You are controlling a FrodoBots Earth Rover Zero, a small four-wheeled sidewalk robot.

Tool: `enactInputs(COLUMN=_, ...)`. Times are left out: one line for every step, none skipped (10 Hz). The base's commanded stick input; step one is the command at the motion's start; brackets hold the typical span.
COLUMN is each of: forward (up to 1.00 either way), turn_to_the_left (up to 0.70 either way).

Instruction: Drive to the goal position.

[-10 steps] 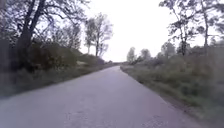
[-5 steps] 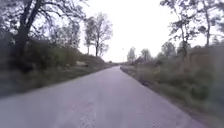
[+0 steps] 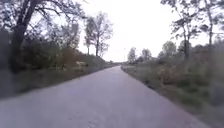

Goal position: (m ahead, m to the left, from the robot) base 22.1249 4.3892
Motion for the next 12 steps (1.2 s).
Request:
enactInputs(forward=1.00, turn_to_the_left=0.00)
enactInputs(forward=1.00, turn_to_the_left=0.00)
enactInputs(forward=1.00, turn_to_the_left=0.00)
enactInputs(forward=1.00, turn_to_the_left=0.00)
enactInputs(forward=1.00, turn_to_the_left=0.00)
enactInputs(forward=1.00, turn_to_the_left=-0.40)
enactInputs(forward=1.00, turn_to_the_left=-0.33)
enactInputs(forward=1.00, turn_to_the_left=0.00)
enactInputs(forward=1.00, turn_to_the_left=0.00)
enactInputs(forward=1.00, turn_to_the_left=0.00)
enactInputs(forward=1.00, turn_to_the_left=0.00)
enactInputs(forward=1.00, turn_to_the_left=0.00)
